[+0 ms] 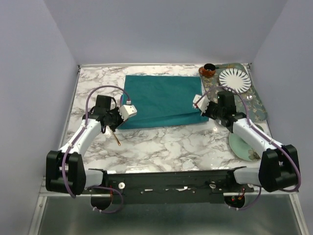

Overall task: Fold the napkin into a case and place the utensils inside
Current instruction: Flatten out the crumpled napkin at the center of the board, then pick up the flattened napkin from the center of the board.

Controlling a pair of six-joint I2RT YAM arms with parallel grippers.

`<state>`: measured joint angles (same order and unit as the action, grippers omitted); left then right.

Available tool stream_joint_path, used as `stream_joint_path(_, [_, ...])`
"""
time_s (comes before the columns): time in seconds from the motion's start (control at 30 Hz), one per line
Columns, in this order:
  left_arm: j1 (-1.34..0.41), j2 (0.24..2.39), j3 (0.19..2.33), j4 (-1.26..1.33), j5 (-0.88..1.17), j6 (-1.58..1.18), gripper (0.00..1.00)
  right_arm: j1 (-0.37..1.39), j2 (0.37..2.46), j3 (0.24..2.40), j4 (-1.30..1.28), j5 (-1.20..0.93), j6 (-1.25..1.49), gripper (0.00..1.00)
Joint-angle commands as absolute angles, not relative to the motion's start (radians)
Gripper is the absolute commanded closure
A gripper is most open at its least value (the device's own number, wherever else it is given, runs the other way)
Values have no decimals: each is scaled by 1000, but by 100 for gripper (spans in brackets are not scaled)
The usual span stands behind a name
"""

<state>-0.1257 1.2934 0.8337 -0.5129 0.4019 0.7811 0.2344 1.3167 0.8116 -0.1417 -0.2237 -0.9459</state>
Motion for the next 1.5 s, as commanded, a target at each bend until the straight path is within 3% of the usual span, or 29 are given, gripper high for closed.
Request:
stream_joint_path(0.0, [-136, 1195, 749, -702, 457, 943, 100, 230, 1206, 691, -299, -261, -1086, 99])
stream_joint_path(0.33, [-277, 956, 562, -857, 414, 1137, 97, 256, 936, 545, -622, -357, -1327, 97])
stream_joint_path(0.37, [-294, 937, 549, -867, 410, 1150, 96, 262, 905, 517, -650, -367, -1380, 96])
stream_joint_path(0.4, [-334, 916, 526, -873, 405, 1158, 87, 271, 850, 505, -681, -376, -1414, 93])
stream_joint_path(0.47, [-374, 850, 506, -896, 396, 1181, 69, 285, 786, 460, -767, -397, -1512, 75])
stream_joint_path(0.5, [-412, 826, 493, -902, 394, 1186, 54, 294, 717, 445, -796, -402, -1547, 64])
stream_joint_path(0.53, [-431, 775, 488, -916, 391, 1186, 46, 298, 683, 433, -855, -417, -1584, 36])
stream_joint_path(0.6, [-457, 730, 497, -925, 379, 1174, 32, 301, 605, 408, -906, -429, -1663, 14])
stream_joint_path(0.63, [-475, 700, 508, -936, 367, 1158, 30, 299, 533, 407, -925, -430, -1663, 5])
stream_joint_path(0.8, [-474, 785, 673, -936, 347, 953, 37, 299, 569, 492, -901, -367, -1464, 2])
stream_joint_path(0.97, [-401, 1029, 810, -842, 455, 766, 39, 298, 987, 862, -848, -325, -1008, 6])
stream_joint_path(1.1, [-197, 1254, 1001, -792, 574, 597, 40, 266, 1326, 1190, -885, -388, -763, 6])
stream_joint_path(1.23, [-85, 1475, 1246, -633, 542, 393, 40, 201, 1562, 1484, -848, -386, -594, 9])
stream_joint_path(1.47, [-38, 1808, 1577, -451, 414, 127, 41, 133, 1983, 1965, -830, -325, -315, 19])
